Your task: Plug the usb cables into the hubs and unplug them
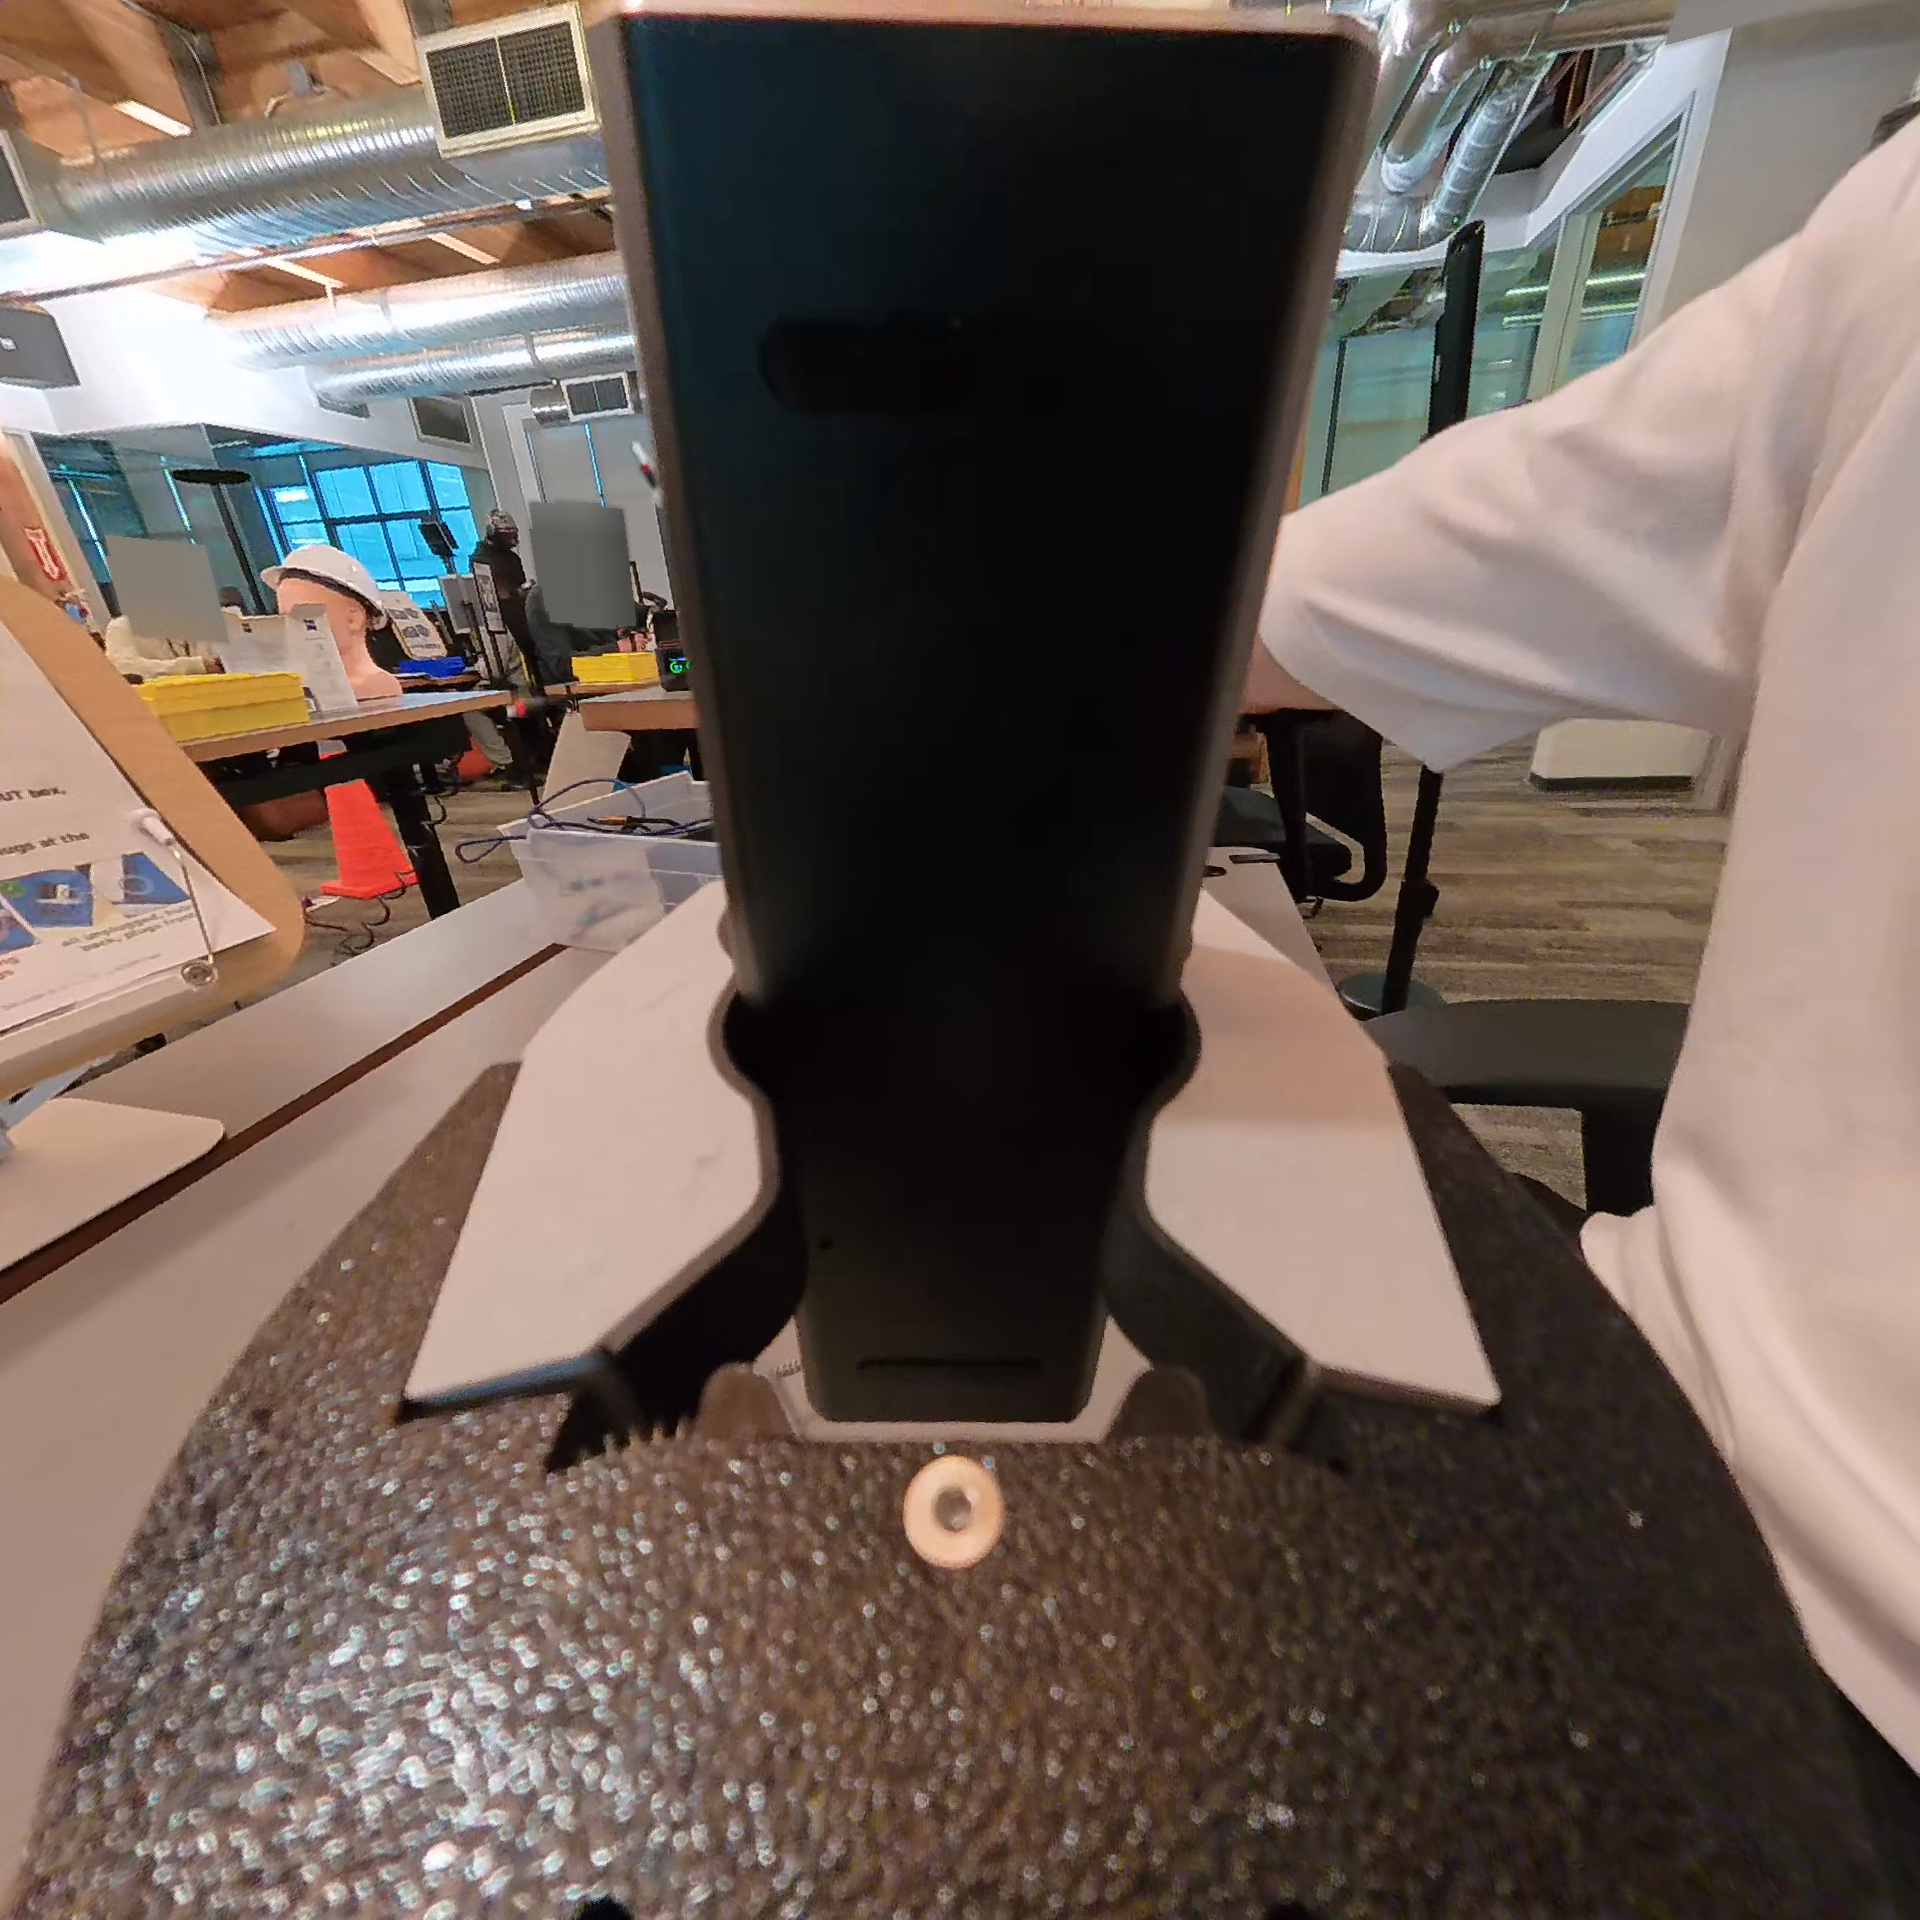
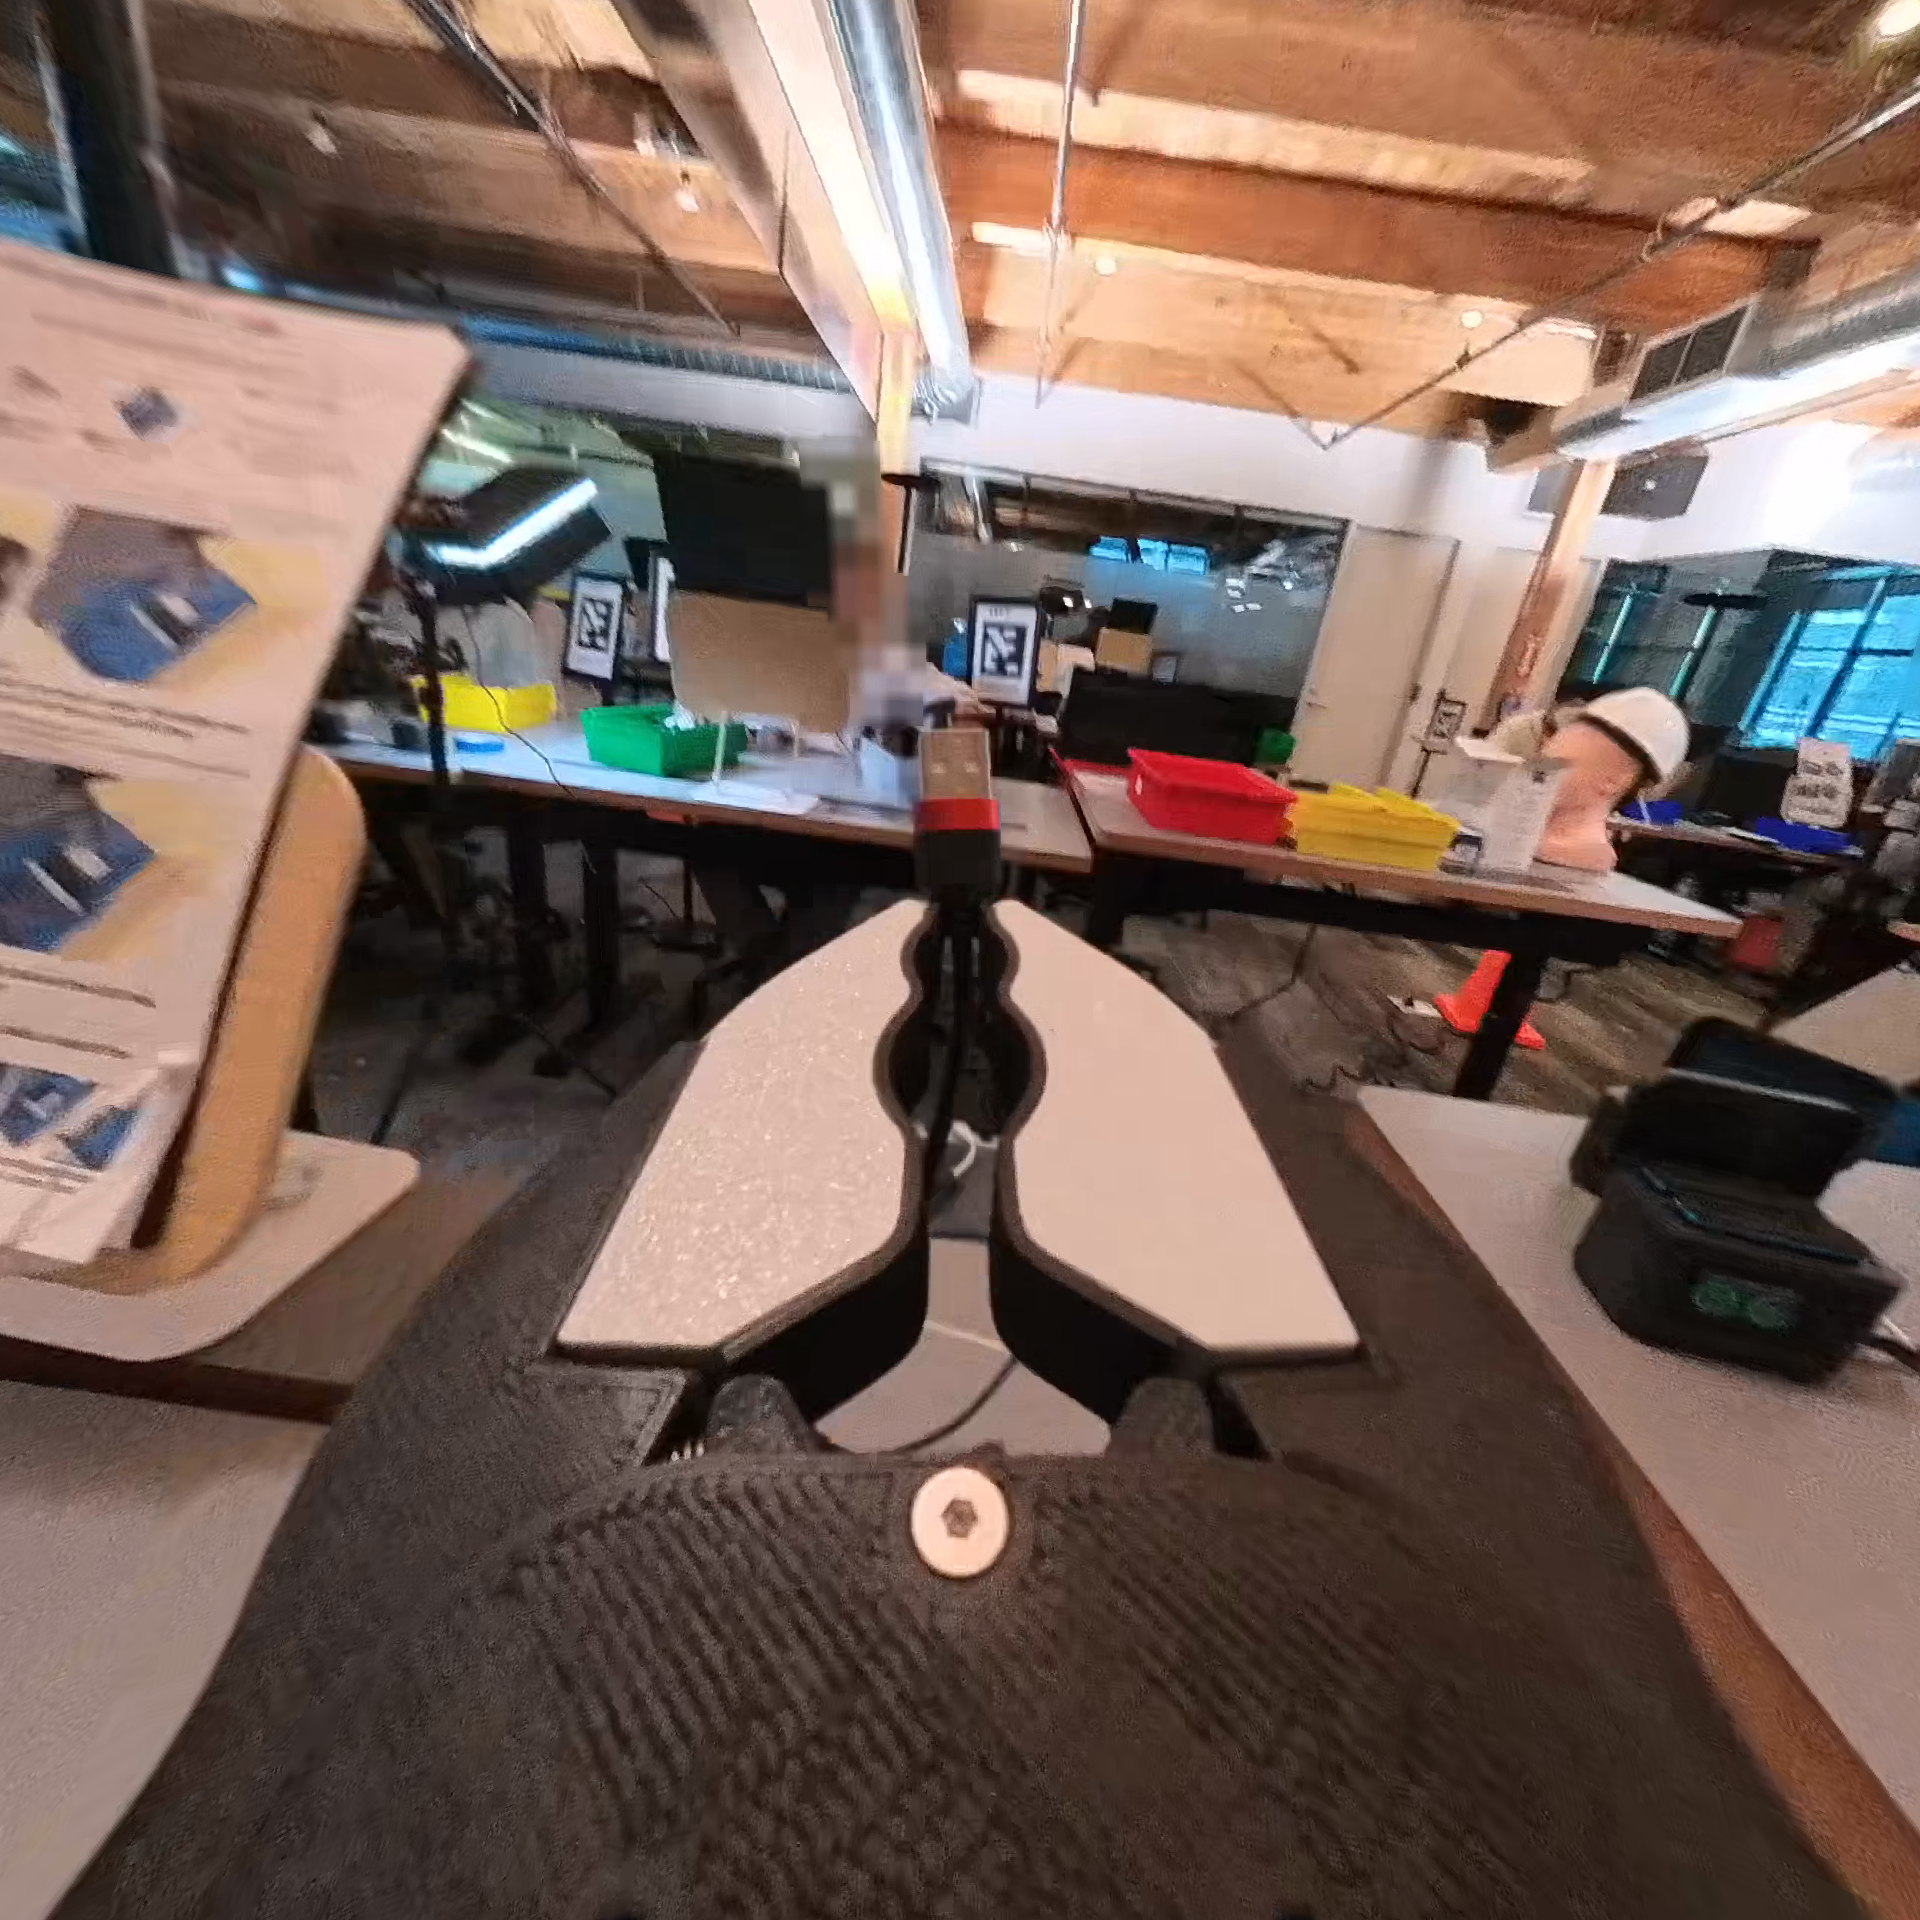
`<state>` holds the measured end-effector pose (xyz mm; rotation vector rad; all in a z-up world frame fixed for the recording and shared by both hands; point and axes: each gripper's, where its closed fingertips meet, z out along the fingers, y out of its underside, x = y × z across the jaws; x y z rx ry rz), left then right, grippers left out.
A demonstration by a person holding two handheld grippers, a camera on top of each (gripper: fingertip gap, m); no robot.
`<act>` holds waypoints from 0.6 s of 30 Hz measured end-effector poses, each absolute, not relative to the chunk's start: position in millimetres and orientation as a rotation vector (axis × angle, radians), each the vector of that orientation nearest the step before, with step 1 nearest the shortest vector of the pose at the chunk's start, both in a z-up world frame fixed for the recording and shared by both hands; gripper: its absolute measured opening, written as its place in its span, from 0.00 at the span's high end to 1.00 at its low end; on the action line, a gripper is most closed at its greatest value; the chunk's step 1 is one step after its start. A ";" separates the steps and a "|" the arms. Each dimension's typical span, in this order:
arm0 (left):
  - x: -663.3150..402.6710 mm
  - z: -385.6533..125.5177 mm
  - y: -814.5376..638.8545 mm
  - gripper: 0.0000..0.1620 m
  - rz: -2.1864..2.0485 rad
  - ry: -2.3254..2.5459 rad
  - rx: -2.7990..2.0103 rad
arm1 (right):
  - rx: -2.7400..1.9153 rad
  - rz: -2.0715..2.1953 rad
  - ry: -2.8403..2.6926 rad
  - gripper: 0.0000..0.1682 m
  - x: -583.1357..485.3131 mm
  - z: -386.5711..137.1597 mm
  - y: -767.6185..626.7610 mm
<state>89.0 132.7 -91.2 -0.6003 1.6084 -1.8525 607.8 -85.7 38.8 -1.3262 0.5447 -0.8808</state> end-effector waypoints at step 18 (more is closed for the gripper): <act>100.7 -111.2 136.7 0.56 -1.956 1.590 -0.682 | -2.068 -0.680 0.722 0.43 638.1 -103.4 -85.6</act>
